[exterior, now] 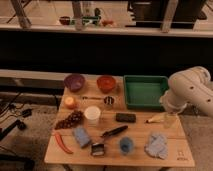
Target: Wipe table surface with towel
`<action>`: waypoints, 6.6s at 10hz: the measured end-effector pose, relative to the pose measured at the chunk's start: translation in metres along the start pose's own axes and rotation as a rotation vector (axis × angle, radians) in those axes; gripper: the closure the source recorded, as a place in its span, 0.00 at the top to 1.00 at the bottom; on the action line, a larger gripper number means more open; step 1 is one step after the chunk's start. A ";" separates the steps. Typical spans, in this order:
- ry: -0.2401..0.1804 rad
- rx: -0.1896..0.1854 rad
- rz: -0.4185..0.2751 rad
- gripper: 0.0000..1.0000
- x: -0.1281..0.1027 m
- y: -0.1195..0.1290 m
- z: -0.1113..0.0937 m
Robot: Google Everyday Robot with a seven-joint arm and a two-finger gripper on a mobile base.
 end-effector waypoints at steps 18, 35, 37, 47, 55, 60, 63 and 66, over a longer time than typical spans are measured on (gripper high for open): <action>0.018 -0.004 -0.065 0.80 0.016 0.033 0.011; 0.008 -0.091 -0.131 0.80 0.017 0.093 0.068; -0.005 -0.076 -0.164 0.80 0.018 0.099 0.078; 0.006 -0.090 -0.258 0.80 0.013 0.112 0.114; 0.004 -0.147 -0.215 0.80 0.017 0.124 0.159; -0.043 -0.118 -0.226 0.80 0.002 0.124 0.146; -0.058 -0.129 -0.241 0.80 -0.006 0.126 0.153; -0.064 -0.143 -0.248 0.80 -0.009 0.128 0.161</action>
